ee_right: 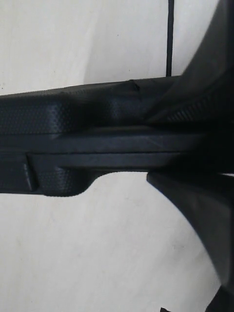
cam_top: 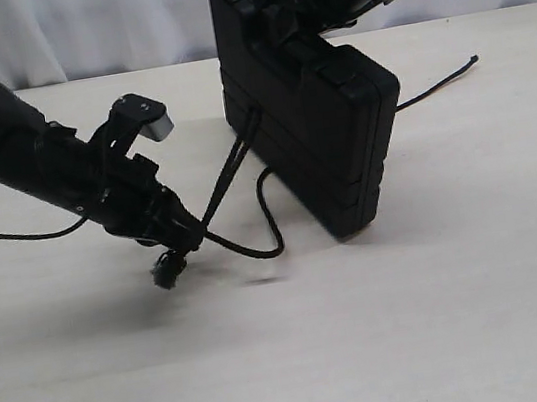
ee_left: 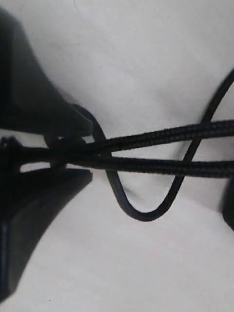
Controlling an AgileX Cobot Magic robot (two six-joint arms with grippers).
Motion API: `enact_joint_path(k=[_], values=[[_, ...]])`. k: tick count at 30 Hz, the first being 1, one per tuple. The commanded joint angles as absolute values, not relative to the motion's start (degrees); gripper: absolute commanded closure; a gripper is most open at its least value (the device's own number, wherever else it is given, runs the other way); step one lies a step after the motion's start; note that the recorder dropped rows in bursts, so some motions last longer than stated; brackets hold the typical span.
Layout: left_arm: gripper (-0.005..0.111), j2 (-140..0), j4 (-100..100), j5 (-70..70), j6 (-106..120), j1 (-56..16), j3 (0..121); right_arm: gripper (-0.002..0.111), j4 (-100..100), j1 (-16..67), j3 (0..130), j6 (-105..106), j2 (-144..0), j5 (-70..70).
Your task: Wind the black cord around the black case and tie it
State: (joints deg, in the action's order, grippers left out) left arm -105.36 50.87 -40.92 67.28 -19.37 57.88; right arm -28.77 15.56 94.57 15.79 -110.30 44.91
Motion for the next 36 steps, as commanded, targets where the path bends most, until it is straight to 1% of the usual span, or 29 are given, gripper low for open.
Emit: enact_joint_path(k=[1, 2, 3, 7, 11, 14, 17, 19, 23, 27, 31, 36], values=[[0.061, -105.45, 48.99, -38.75, 65.59, -19.38, 58.32, 0.081, -29.2, 15.5, 94.58, 15.79, -109.34, 43.47], [0.056, -105.45, 48.83, -38.07, 65.59, -19.38, 58.47, 0.081, -29.2, 15.5, 94.58, 15.79, -109.34, 43.47], [0.054, -105.45, 48.55, -37.92, 65.59, -19.38, 58.81, 0.081, -29.2, 15.5, 94.58, 15.79, -109.34, 43.47], [0.054, -104.46, 42.09, -41.13, 66.24, -19.38, 61.29, 0.081, -29.2, 15.5, 94.58, 15.79, -109.34, 43.47], [0.054, -101.91, 31.7, -51.49, 69.31, -19.63, 62.68, 0.081, -29.2, 15.5, 94.58, 15.79, -109.34, 43.47], [0.054, -101.18, 21.58, -57.99, 69.44, -22.22, 61.62, 0.081, -29.2, 15.5, 94.58, 15.79, -109.34, 43.47], [0.054, -101.07, 14.69, -55.51, 71.01, -27.07, 58.92, 0.081, -29.2, 15.5, 94.58, 15.79, -109.34, 43.47], [0.054, -101.07, 10.19, -52.62, 76.32, -30.52, 57.0, 0.081, -29.2, 15.5, 94.58, 15.79, -109.34, 43.47], [0.054, -101.07, -4.26, -42.15, 76.38, -36.0, 53.57, 0.081, -29.2, 15.5, 94.58, 15.79, -109.34, 43.47], [0.054, -101.9, -3.09, -35.76, 76.62, -37.39, 51.15, 0.081, -29.2, 15.5, 94.58, 15.79, -109.34, 43.47], [0.055, -103.9, -2.01, -35.57, 76.62, -37.39, 50.5, 0.081, -29.2, 15.5, 94.58, 15.79, -109.34, 43.47], [0.071, -105.0, 0.79, -33.28, 76.62, -37.39, 50.5, 0.081, -29.2, 15.5, 94.58, 15.79, -109.34, 43.47]])
